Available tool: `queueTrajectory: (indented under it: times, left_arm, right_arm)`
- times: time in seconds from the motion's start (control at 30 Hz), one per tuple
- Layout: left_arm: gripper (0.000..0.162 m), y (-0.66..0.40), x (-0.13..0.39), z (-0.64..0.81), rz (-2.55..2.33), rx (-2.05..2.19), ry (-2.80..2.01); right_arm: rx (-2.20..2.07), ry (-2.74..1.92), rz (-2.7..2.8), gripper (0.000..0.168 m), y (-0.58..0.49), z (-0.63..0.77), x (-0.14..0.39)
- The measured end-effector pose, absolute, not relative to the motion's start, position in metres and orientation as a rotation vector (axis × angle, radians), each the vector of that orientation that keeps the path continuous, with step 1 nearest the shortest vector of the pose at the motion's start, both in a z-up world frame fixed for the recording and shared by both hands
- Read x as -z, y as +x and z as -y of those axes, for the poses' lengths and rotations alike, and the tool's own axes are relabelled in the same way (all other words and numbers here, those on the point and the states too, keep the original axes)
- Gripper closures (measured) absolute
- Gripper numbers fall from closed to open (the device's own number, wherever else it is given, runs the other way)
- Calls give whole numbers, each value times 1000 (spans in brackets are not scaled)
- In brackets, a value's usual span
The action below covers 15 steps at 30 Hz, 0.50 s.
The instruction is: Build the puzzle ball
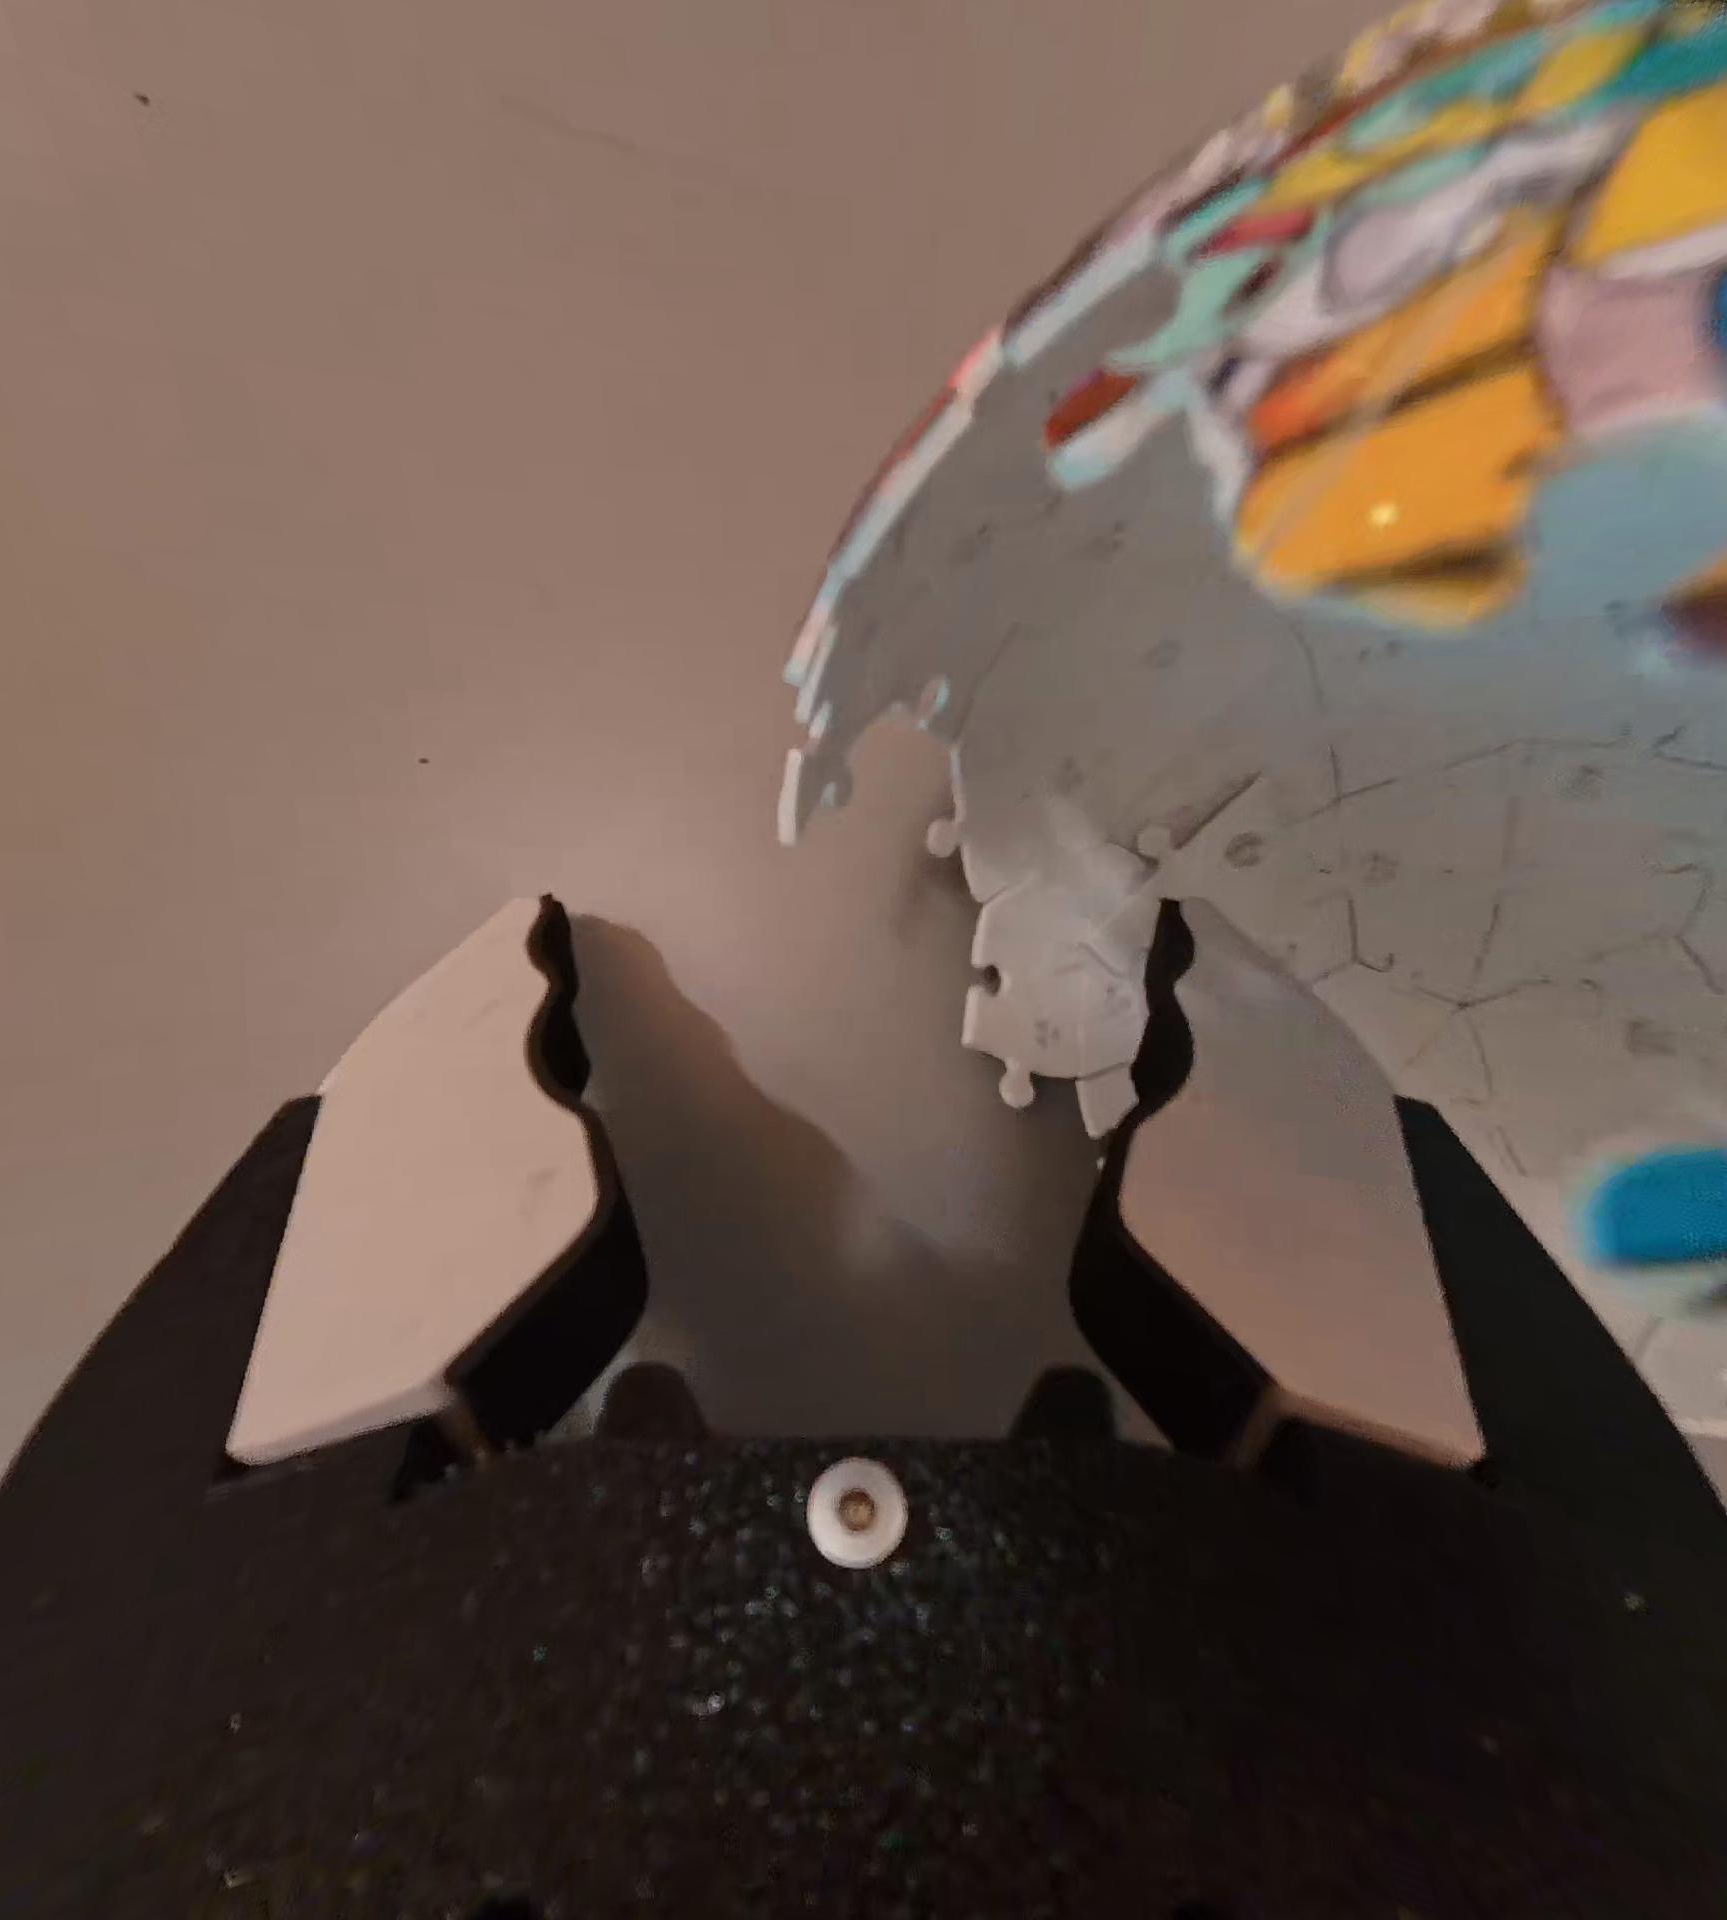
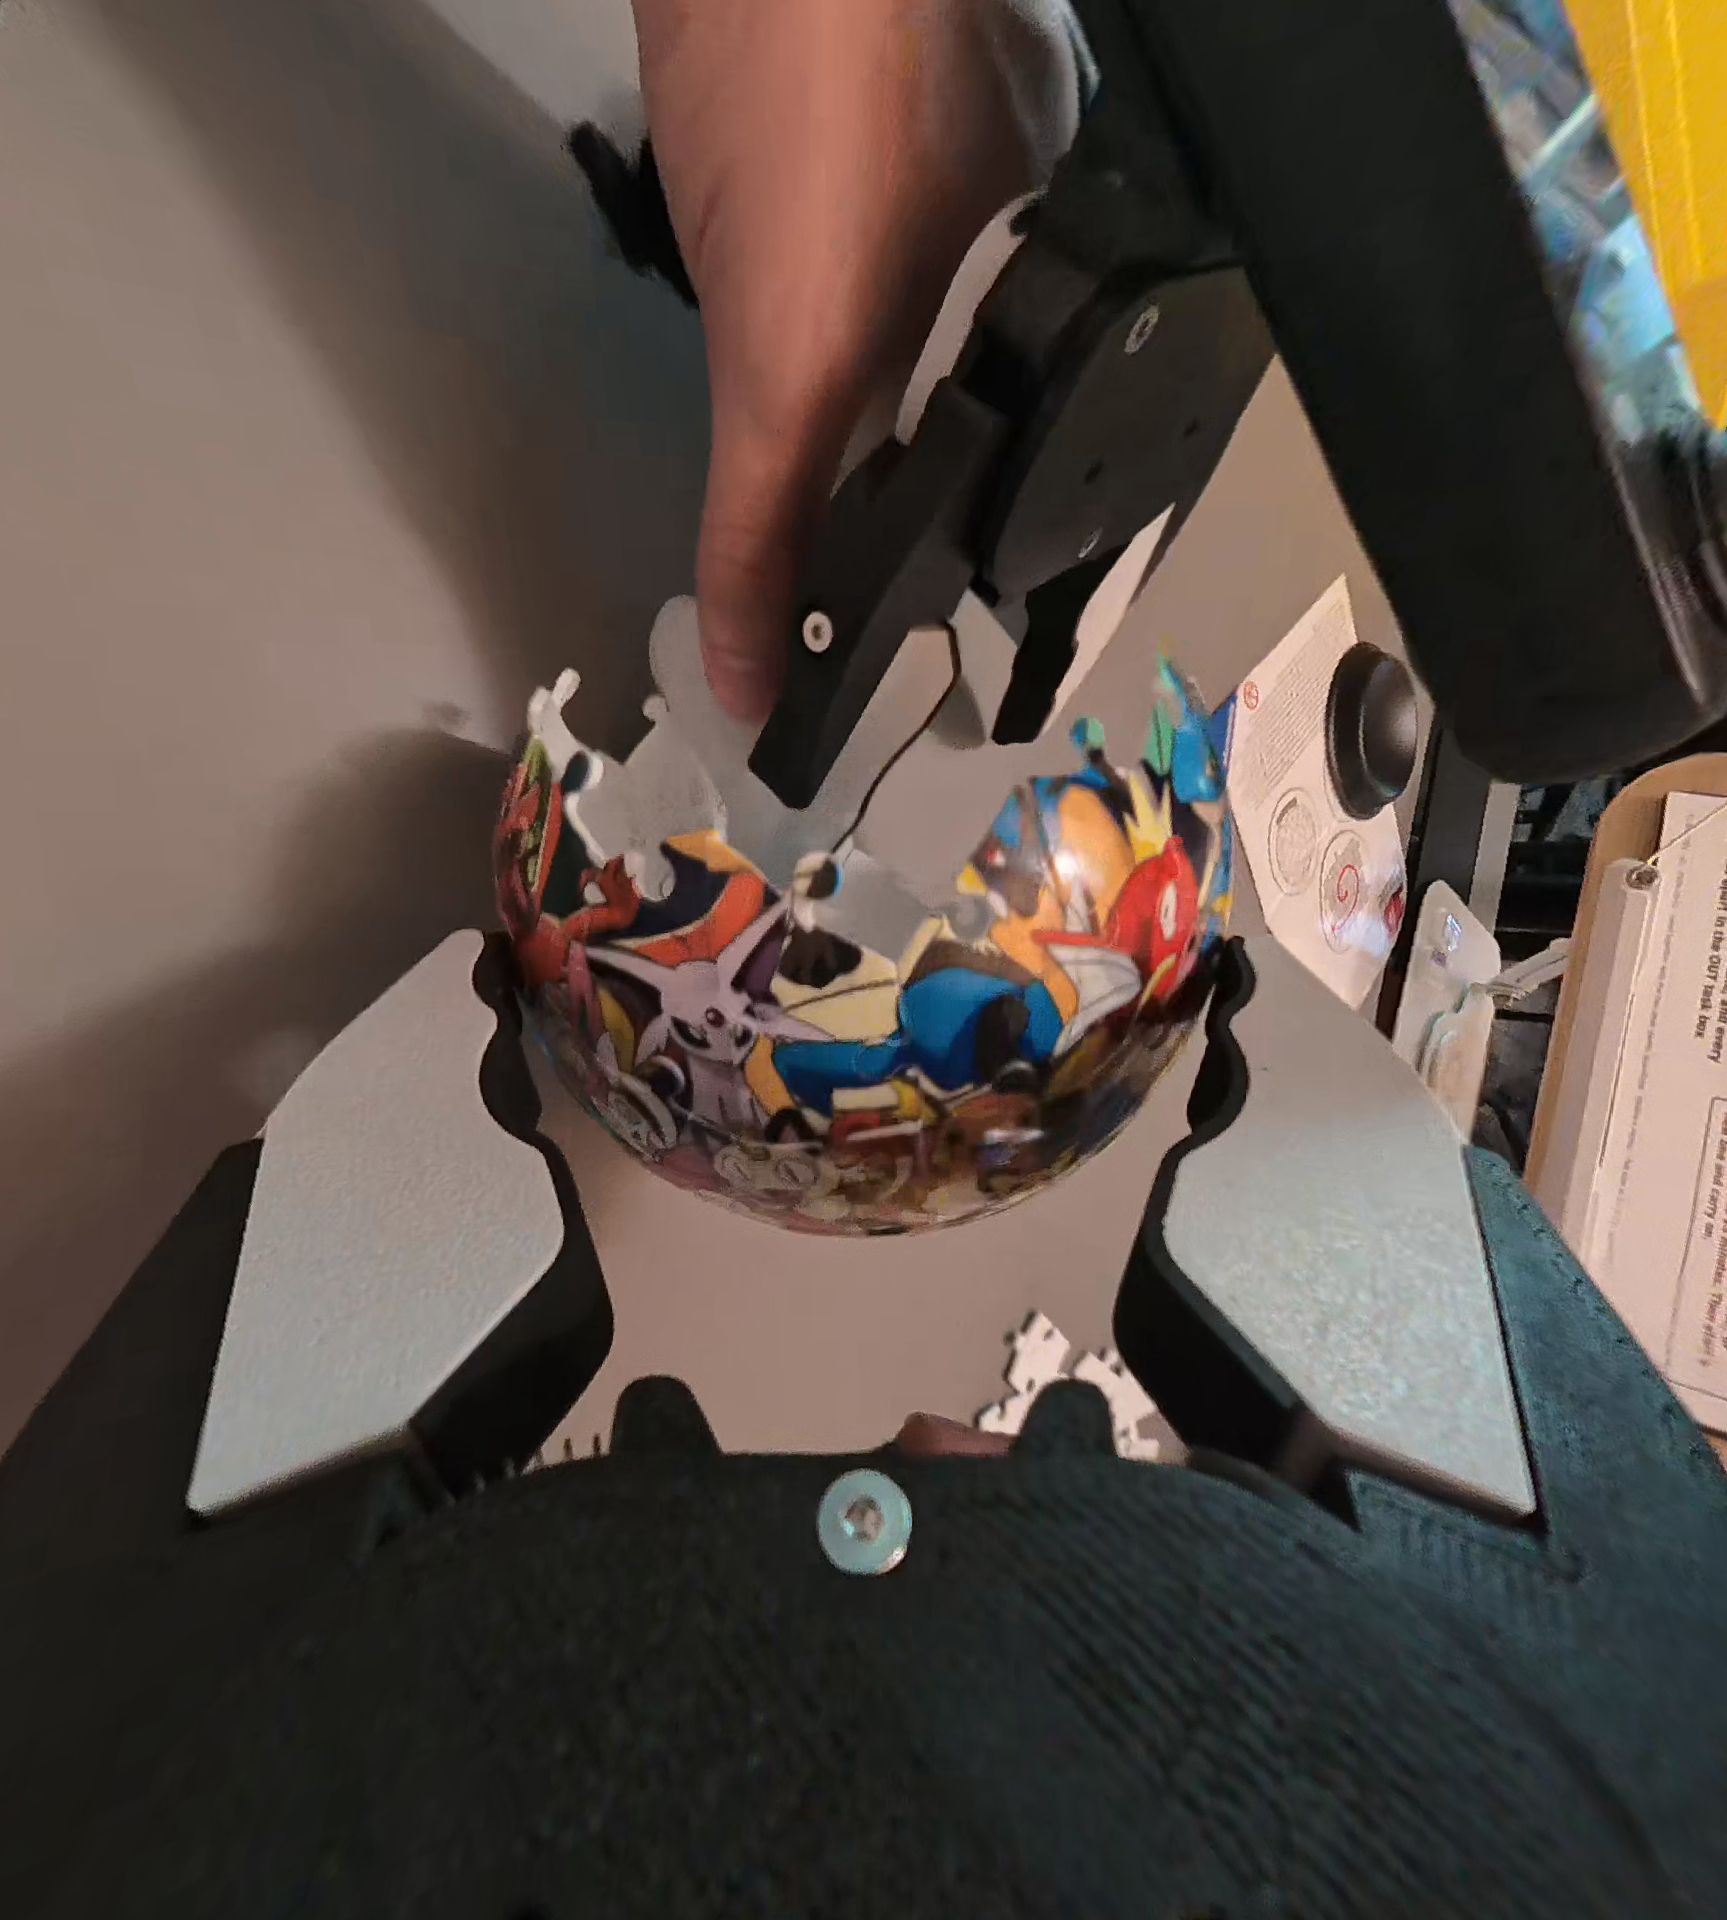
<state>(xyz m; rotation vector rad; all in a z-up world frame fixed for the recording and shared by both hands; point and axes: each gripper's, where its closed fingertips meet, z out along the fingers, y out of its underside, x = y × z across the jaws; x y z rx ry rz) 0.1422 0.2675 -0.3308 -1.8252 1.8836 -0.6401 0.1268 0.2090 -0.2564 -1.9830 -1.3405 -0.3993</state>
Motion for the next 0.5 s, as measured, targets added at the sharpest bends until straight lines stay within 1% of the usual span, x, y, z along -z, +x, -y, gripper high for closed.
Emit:
queueTrajectory:
  times: [0.2,0.33,0.4,0.43,0.5]
  left_arm:
    - [60,140,333,-269,-1896,658,-1839]
    - [60,141,334,-269,-1917,675,-1838]
    - [60,141,334,-269,-1926,675,-1834]
    - [60,141,334,-269,-1928,675,-1833]
    - [60,142,334,-269,-1926,680,-1829]
  right_arm:
    - [252,-1971,1217,44,129,-212,256]
    - [22,-1934,1069,46,130,-209,250]
    - [-15,-1960,998,48,145,-207,254]
    - [-17,-1984,955,43,155,-206,260]
    - [-59,-2010,905,44,162,-206,272]
